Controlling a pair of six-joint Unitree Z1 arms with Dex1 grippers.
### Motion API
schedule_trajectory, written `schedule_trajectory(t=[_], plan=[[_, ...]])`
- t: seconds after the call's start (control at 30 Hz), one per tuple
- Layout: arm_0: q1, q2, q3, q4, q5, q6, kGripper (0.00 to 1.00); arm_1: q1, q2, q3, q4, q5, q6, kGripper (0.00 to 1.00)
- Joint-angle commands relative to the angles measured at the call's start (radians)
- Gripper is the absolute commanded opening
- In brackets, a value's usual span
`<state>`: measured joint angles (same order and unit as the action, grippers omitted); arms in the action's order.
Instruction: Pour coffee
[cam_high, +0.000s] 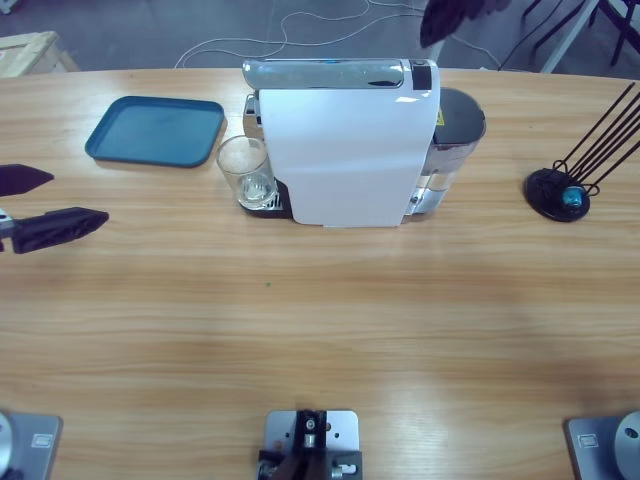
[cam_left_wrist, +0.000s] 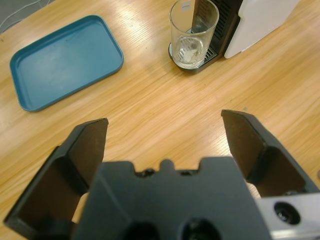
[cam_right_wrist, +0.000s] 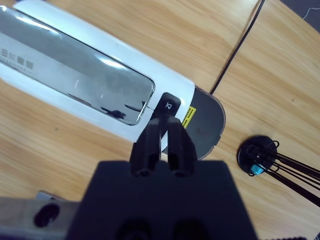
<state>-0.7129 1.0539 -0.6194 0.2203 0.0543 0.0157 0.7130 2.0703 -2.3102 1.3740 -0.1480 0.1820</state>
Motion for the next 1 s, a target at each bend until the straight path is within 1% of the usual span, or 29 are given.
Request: schedule_trajectory(t=[0.03, 0.2, 0.53, 0.57, 0.6, 0.67, 0.7, 0.73, 0.77, 1.0], plan=[[-0.002, 0.025, 0.032, -0.012, 0.016, -0.013, 0.982, -0.004, 0.081, 0.07, -0.03, -0.006, -0.007, 0.0], [-0.002, 0.025, 0.032, -0.012, 0.016, -0.013, 0.982, -0.004, 0.085, 0.064, -0.036, -0.007, -0.007, 0.0], [-0.002, 0.026, 0.032, -0.012, 0.016, -0.013, 0.982, -0.004, 0.003, -0.019, 0.009, -0.043, -0.007, 0.0], [-0.002, 0.026, 0.032, -0.012, 0.016, -0.013, 0.982, -0.004, -0.001, -0.023, 0.017, -0.047, -0.007, 0.234], [-0.002, 0.026, 0.032, -0.012, 0.016, -0.013, 0.982, -0.004, -0.006, -0.026, 0.021, -0.051, -0.007, 0.71], [-0.002, 0.025, 0.032, -0.012, 0.016, -0.013, 0.982, -0.004, -0.009, -0.029, 0.026, -0.054, -0.007, 0.817], [-0.002, 0.025, 0.032, -0.012, 0.016, -0.013, 0.982, -0.004, -0.01, -0.029, 0.027, -0.054, -0.006, 0.913], [-0.002, 0.025, 0.032, -0.012, 0.016, -0.013, 0.982, -0.004, -0.012, -0.029, 0.027, -0.054, -0.003, 0.985], [-0.002, 0.025, 0.032, -0.012, 0.016, -0.013, 0.982, -0.004, -0.014, -0.027, 0.027, -0.053, 0.0, 1.0], [-0.002, 0.026, 0.032, -0.012, 0.016, -0.013, 0.982, -0.004, -0.031, 0.021, 0.027, -0.035, 0.022, 1.0]])
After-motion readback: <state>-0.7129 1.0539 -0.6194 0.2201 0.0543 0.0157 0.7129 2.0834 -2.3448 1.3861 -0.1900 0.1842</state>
